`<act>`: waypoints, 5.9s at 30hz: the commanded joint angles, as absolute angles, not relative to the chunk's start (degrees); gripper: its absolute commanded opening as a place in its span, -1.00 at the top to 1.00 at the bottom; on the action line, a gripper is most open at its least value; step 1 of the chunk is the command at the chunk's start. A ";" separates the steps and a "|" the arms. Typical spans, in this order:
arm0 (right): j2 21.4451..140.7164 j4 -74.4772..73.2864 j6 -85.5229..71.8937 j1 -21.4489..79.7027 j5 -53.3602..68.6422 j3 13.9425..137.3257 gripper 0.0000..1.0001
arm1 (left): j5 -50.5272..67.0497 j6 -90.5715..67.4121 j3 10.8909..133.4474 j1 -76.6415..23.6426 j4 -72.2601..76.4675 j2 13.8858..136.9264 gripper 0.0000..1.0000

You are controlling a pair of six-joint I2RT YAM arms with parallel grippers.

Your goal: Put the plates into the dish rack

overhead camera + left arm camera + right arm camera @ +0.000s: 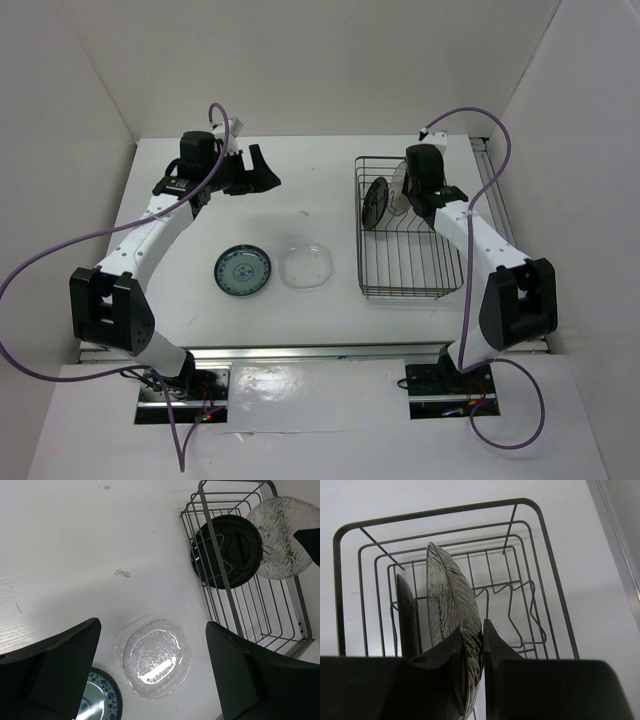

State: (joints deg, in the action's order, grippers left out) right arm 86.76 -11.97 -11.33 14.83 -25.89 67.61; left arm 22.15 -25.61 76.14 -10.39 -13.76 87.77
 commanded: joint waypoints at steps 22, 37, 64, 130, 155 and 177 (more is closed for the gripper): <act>90.35 -9.32 -12.30 15.12 -24.87 72.42 0.04 | 24.69 -24.61 78.05 -10.55 -12.48 88.41 -1.00; 80.52 -13.18 -12.91 15.64 -24.88 72.00 -1.00 | -5.47 -33.37 84.55 -10.55 -32.67 88.43 -1.00; 62.58 -5.19 -19.60 21.88 4.13 54.40 -1.00 | -5.71 -53.79 38.06 0.97 -26.10 67.04 -0.97; 72.76 8.88 -16.97 33.21 27.96 55.28 -0.95 | 25.30 -36.04 38.60 -7.20 2.00 54.50 1.00; 81.48 6.95 -15.91 44.38 11.36 61.00 0.78 | 30.24 -38.41 34.89 -7.73 10.47 51.33 0.69; 73.37 -12.22 -15.12 7.56 -19.87 63.72 0.90 | 15.47 -41.48 35.68 -7.73 -3.07 51.67 -1.00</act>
State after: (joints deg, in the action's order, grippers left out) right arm 71.75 -13.43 -14.72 7.90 -23.16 64.14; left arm 16.10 -40.77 34.24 -7.66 -3.27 51.11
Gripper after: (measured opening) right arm 0.197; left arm 0.999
